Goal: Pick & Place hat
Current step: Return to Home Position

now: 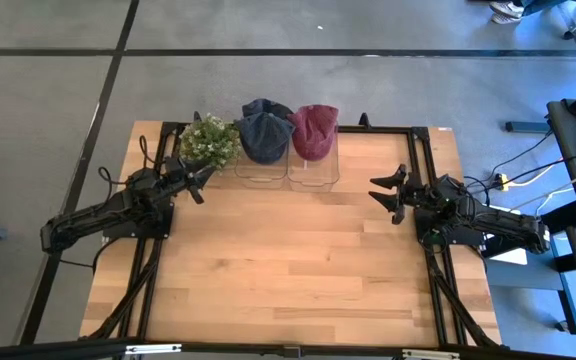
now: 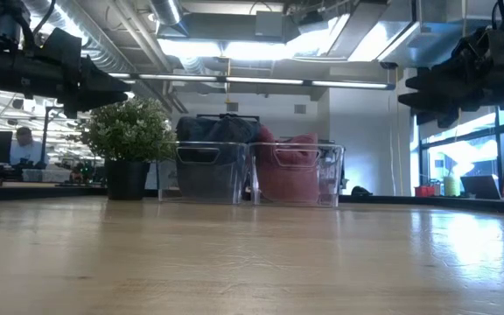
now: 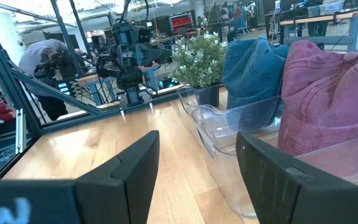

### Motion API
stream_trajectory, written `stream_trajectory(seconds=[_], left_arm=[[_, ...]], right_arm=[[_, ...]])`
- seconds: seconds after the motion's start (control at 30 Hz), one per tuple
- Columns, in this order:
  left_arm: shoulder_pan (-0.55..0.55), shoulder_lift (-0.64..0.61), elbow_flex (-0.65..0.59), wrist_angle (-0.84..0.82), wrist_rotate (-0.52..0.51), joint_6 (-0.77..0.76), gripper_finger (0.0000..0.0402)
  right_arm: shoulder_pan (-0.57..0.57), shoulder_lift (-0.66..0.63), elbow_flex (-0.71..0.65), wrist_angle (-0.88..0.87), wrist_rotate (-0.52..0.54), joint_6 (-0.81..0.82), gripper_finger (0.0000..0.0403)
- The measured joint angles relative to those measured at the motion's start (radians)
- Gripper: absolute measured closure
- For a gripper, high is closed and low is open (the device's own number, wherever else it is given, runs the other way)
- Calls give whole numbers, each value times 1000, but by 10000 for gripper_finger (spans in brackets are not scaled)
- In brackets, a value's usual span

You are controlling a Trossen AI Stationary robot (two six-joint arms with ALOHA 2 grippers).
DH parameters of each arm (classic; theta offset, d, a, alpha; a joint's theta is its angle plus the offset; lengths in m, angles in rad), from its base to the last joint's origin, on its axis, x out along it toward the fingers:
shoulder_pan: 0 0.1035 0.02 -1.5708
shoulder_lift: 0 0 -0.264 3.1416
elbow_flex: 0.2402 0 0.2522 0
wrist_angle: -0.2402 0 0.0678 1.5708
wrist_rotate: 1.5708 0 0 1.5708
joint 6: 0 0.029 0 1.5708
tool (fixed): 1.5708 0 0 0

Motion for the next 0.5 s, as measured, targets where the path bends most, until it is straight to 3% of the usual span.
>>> stream_trajectory(seconds=[0.5], left_arm=[[0, 0, 0, 0, 0, 0, 252]], right_arm=[[0, 0, 0, 0, 0, 0, 189]])
